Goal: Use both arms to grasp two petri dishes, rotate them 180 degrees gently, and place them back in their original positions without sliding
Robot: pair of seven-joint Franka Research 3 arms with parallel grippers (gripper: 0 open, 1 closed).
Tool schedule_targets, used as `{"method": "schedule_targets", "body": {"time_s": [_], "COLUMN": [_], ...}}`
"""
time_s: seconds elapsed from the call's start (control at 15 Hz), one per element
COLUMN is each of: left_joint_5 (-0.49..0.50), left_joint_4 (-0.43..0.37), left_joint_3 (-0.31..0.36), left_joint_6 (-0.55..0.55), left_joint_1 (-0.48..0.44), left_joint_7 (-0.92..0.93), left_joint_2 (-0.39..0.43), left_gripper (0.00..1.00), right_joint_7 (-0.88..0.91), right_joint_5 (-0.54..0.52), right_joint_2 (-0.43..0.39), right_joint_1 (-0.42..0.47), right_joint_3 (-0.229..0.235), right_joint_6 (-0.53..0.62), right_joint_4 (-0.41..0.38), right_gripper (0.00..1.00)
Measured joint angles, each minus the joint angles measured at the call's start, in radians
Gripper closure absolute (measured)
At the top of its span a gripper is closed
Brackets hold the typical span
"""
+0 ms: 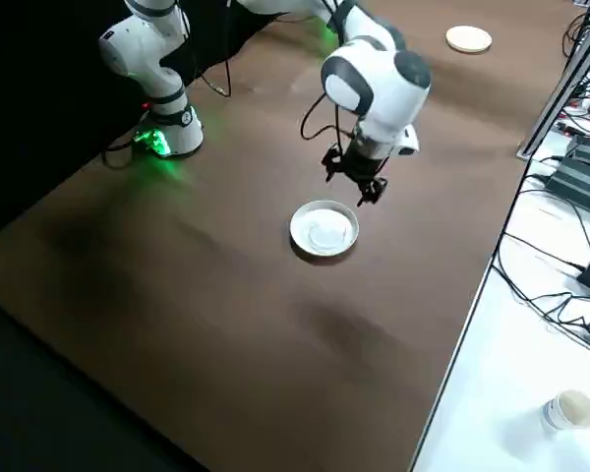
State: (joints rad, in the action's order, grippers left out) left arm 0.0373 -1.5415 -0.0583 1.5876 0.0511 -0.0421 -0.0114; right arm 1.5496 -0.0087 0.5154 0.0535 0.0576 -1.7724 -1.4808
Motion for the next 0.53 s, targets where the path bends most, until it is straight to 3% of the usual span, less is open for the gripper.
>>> {"method": "schedule_targets", "body": {"time_s": [0.33, 0.53], "left_joint_5": [0.0, 0.0], "left_joint_4": [0.002, 0.003], "left_joint_3": [0.0, 0.0], "left_joint_6": [0.0, 0.0], "left_joint_1": [-0.002, -0.003], "left_joint_7": [0.0, -0.001], "left_joint_2": [0.0, 0.0], "left_gripper": [0.0, 0.0], "right_joint_7": [-0.019, -0.14], "right_joint_5": [0.01, 0.026], "right_joint_2": [-0.001, -0.001], "right_joint_1": [0.002, 0.0], "right_joint_3": [0.002, 0.0], "right_joint_6": [0.024, 0.027], "right_joint_4": [0.094, 0.114], "right_gripper": [0.0, 0.0]}}
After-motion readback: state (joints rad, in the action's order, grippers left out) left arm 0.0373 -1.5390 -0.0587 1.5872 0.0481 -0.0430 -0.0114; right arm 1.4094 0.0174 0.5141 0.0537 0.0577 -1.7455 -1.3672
